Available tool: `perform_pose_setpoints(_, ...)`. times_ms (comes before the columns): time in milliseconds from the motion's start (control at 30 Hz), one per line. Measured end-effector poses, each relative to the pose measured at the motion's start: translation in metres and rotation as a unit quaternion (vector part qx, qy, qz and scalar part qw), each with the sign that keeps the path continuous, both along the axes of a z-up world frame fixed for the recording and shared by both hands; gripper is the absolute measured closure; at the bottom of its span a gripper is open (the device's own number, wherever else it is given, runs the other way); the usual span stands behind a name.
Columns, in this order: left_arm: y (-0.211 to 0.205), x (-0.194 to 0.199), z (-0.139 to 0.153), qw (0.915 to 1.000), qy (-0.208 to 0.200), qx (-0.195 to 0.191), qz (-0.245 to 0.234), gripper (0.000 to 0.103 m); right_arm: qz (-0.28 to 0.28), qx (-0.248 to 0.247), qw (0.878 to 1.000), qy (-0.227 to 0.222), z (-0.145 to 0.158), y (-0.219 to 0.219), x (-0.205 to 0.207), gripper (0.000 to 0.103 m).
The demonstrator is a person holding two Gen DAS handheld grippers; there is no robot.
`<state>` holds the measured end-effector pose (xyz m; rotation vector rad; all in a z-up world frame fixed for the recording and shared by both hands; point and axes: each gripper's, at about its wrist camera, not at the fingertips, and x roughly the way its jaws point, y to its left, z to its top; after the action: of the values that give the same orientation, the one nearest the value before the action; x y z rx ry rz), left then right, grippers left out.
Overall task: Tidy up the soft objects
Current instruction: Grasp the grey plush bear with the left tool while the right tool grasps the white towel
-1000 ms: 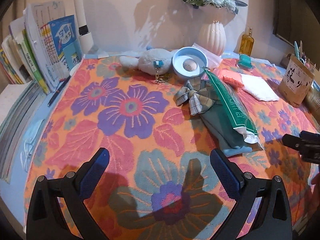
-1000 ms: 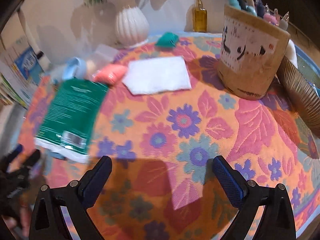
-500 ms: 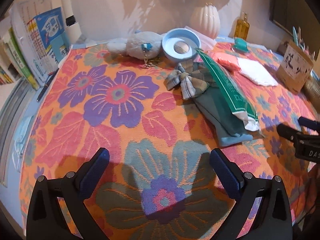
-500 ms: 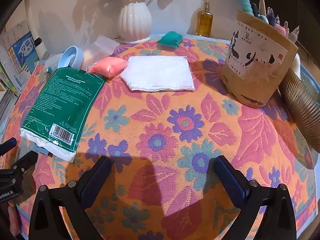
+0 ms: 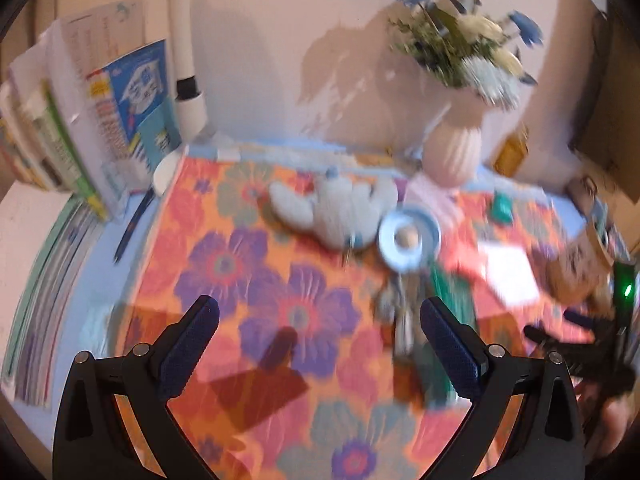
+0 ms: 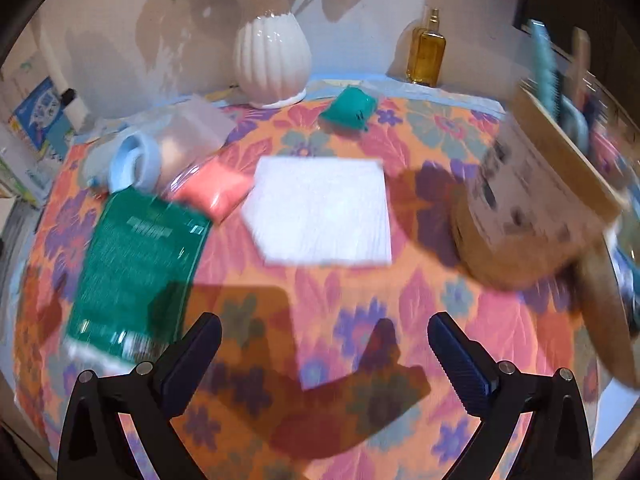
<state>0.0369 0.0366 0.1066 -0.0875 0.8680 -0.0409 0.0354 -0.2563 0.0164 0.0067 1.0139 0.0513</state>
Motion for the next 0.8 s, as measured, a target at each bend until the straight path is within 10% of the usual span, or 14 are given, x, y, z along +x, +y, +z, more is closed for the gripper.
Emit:
perform_pose_setpoints(467, 0.004, 0.137, -0.087, 0.9887, 0.050, -0.138, 0.031, 0.004, 0.001, -0.008, 0.999, -0.037, -0.030, 0.011, 0.066, 0.000)
perform_pose_setpoints(600, 0.011, 0.141, -0.098, 0.9839, 0.039, -0.172, 0.029, 0.020, -0.002, -0.009, 0.999, -0.047, -0.029, 0.015, 0.077, 0.000)
perform_pose_setpoints(800, 0.007, 0.134, -0.098, 0.9826, 0.012, -0.185, 0.008, 0.037, 0.028, -0.017, 0.996, -0.082, -0.023, 0.032, 0.072, 0.046)
